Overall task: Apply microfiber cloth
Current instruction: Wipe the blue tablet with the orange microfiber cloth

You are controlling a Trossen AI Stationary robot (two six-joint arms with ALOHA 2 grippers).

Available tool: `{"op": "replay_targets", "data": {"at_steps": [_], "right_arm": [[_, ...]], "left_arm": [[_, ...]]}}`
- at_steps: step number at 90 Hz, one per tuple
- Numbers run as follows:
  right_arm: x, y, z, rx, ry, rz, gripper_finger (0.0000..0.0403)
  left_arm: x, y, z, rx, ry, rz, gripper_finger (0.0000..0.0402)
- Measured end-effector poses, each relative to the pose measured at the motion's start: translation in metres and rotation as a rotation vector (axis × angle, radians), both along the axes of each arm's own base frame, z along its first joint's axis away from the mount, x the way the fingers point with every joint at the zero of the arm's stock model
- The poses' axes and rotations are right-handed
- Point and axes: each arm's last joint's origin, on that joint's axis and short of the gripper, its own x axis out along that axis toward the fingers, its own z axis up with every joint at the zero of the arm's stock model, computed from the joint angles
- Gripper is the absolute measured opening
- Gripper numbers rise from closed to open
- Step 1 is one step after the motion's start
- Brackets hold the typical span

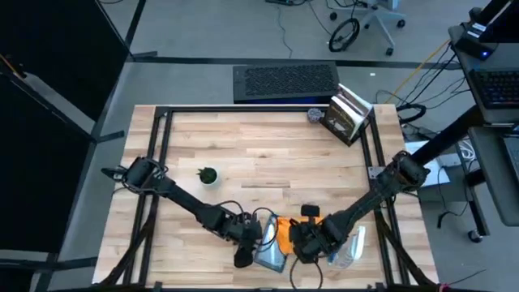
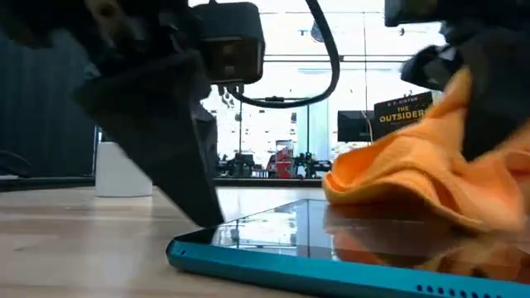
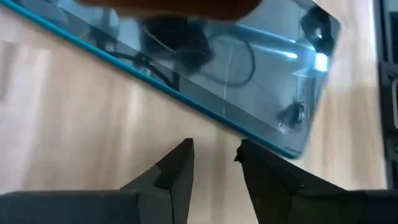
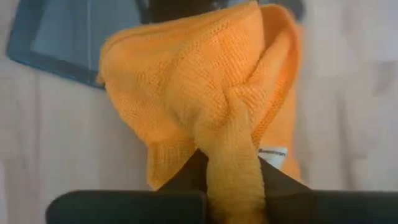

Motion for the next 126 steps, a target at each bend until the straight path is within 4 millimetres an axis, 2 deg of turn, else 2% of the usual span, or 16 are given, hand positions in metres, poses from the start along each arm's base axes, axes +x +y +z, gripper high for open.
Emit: {"op": "replay_targets", "data": {"at_steps": [15, 26, 69, 82, 95, 105, 114, 126], "right_arm": [[0.001, -0.008, -0.019, 0.017, -0.08, -0.047, 0.0013], [0.006, -0.019, -0.025, 0.004, -0.105, -0.061, 0.0013], [0.041, -0.063, -0.021, -0.073, -0.218, 0.003, 0.0013], [0.046, -0.074, -0.018, -0.098, -0.227, 0.022, 0.0013], [0.038, -0.075, 0.003, -0.089, -0.25, 0.03, 0.0013], [0.022, -0.069, 0.029, -0.061, -0.272, 0.037, 0.0013], [0.005, -0.064, 0.05, -0.028, -0.292, 0.036, 0.0013], [-0.008, -0.048, 0.061, 0.01, -0.321, 0.068, 0.0013]], "left_arm": [[0.002, -0.006, 0.0, -0.021, -0.049, 0.006, 0.0118], [0.005, -0.008, 0.002, -0.042, -0.081, 0.012, 0.0118], [0.01, -0.008, 0.006, -0.032, -0.158, 0.049, 0.0118], [0.01, -0.007, 0.006, -0.01, -0.171, 0.058, 0.0118], [0.01, -0.003, 0.01, 0.006, -0.169, 0.055, 0.0118], [0.01, 0.005, 0.028, 0.018, -0.199, 0.069, 0.0118], [0.007, 0.014, 0.042, 0.12, -0.243, 0.085, 0.0118], [0.011, 0.025, 0.047, 0.223, -0.283, 0.075, 0.0118]]}}
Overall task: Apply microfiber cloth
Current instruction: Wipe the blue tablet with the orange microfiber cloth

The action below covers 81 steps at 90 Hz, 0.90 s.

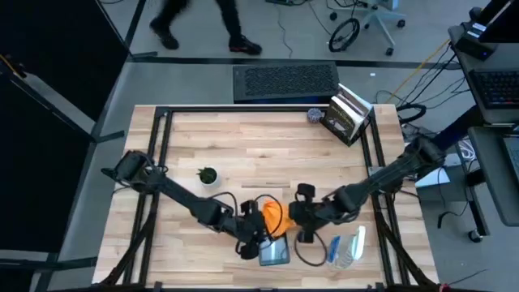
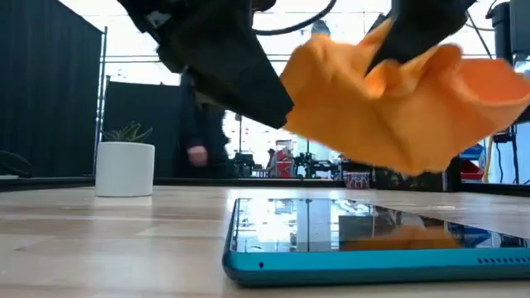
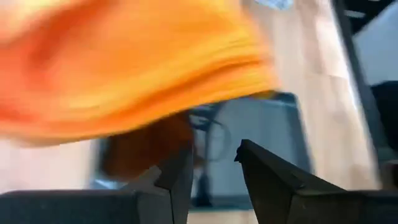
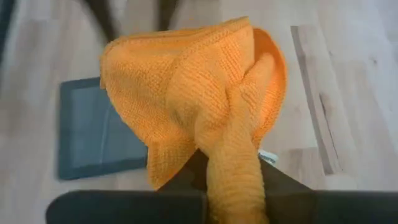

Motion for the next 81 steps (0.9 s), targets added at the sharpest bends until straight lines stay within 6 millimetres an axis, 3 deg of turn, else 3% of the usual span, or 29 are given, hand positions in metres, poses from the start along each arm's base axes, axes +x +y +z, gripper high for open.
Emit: {"op": "replay_targets", "data": {"at_steps": [16, 32, 59, 81], "right_arm": [[0.003, 0.029, -0.016, 0.04, -0.035, 0.057, 0.0013], [0.024, 0.045, -0.043, 0.083, -0.092, 0.1, 0.0013], [0.052, 0.04, -0.079, 0.097, -0.121, 0.08, 0.0013], [0.059, 0.042, -0.106, 0.137, -0.077, 0.05, 0.0013]], "left_arm": [[0.012, 0.013, -0.024, 0.032, 0.042, -0.004, 0.0118], [0.024, 0.014, -0.038, -0.026, 0.003, -0.051, 0.0118], [0.033, 0.021, -0.065, -0.007, 0.018, -0.053, 0.0118], [0.039, 0.034, -0.069, 0.001, 0.019, -0.038, 0.0118]]}}
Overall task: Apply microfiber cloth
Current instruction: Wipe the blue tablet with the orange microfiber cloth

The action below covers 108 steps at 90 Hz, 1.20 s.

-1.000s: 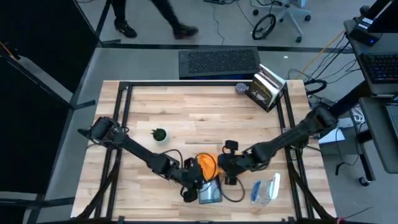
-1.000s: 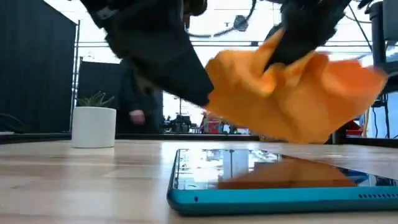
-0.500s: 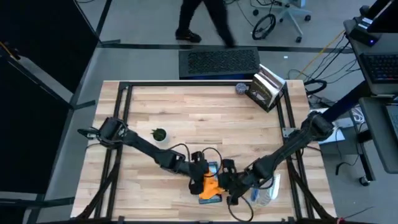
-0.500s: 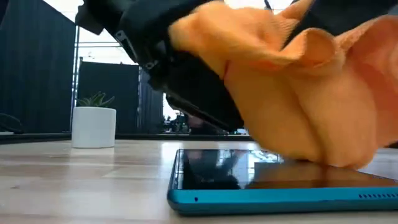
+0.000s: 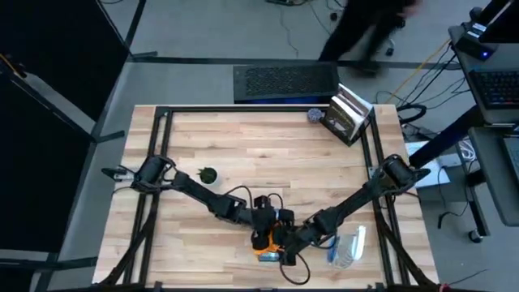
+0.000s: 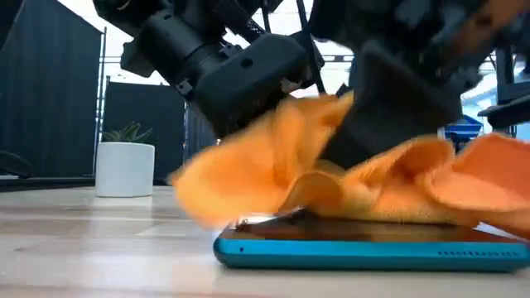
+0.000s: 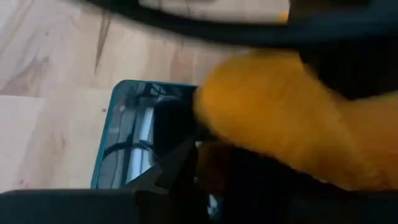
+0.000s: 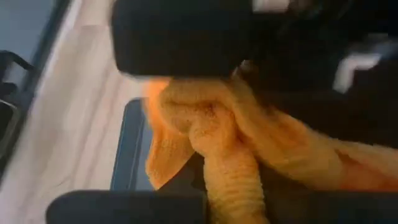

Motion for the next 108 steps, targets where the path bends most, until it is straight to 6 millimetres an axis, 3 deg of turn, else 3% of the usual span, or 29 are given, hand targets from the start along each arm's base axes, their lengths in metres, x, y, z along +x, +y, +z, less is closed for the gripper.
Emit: {"op": "replay_targets", "data": {"at_steps": [36, 63, 89, 108], "right_arm": [[-0.011, 0.024, -0.002, 0.207, 0.085, 0.117, 0.0013], [-0.011, 0.016, 0.036, 0.179, -0.041, 0.112, 0.0013], [0.005, -0.005, 0.005, 0.045, -0.024, 0.007, 0.0013], [0.005, 0.001, -0.003, 0.085, -0.01, 0.013, 0.0013]], "left_arm": [[0.001, 0.005, -0.001, 0.003, -0.002, 0.009, 0.0118], [0.003, 0.006, -0.001, 0.008, -0.019, 0.02, 0.0118], [0.003, 0.006, -0.001, 0.005, -0.03, 0.019, 0.0118], [0.003, 0.006, -0.001, 0.016, -0.031, 0.006, 0.0118]]}}
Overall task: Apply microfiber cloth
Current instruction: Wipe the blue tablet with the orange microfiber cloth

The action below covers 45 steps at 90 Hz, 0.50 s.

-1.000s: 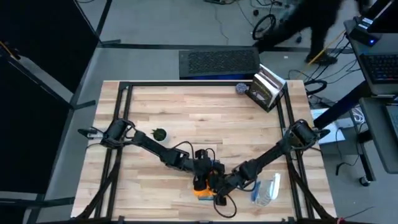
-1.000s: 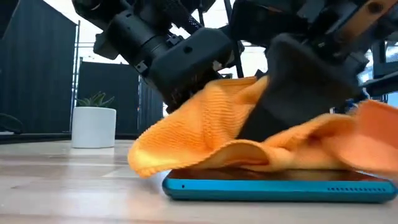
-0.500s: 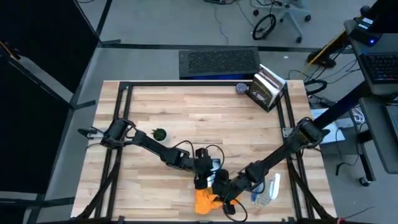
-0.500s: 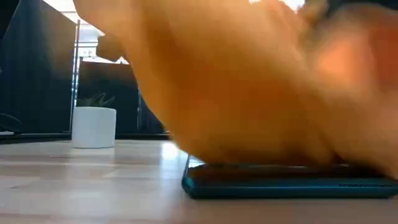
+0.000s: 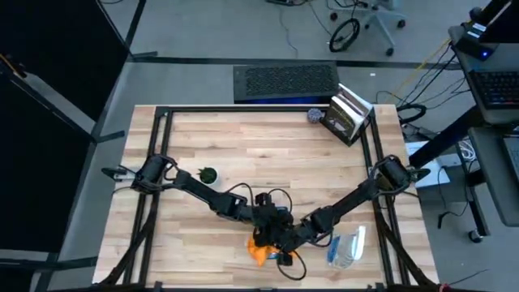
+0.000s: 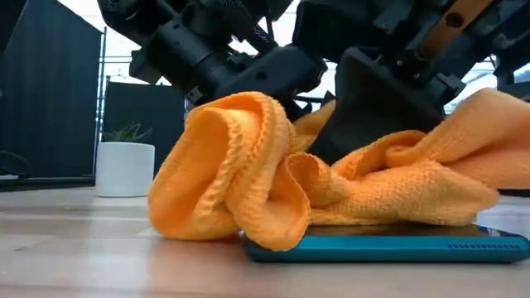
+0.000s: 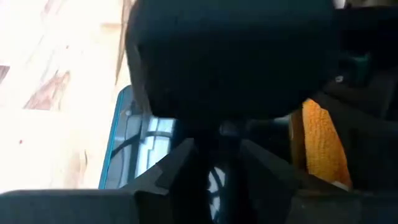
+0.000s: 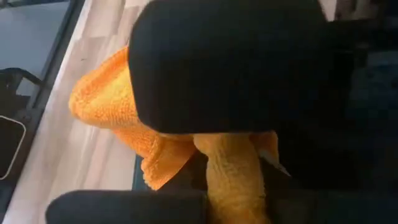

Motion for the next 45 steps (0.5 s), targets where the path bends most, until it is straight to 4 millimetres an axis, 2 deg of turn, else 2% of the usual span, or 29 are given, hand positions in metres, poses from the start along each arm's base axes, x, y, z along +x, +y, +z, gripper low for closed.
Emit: {"op": "replay_targets", "data": {"at_steps": [27, 36, 45], "right_arm": [[-0.018, 0.028, 0.004, 0.079, 0.05, 0.168, 0.0013], [-0.026, 0.029, 0.015, 0.079, 0.078, 0.202, 0.0013], [-0.035, 0.023, 0.036, 0.068, 0.094, 0.203, 0.0013]], "left_arm": [[0.001, 0.001, 0.0, -0.011, -0.003, -0.008, 0.0118], [0.001, 0.002, 0.0, -0.005, -0.004, 0.001, 0.0118], [0.001, 0.003, 0.0, 0.003, -0.004, 0.011, 0.0118]]}}
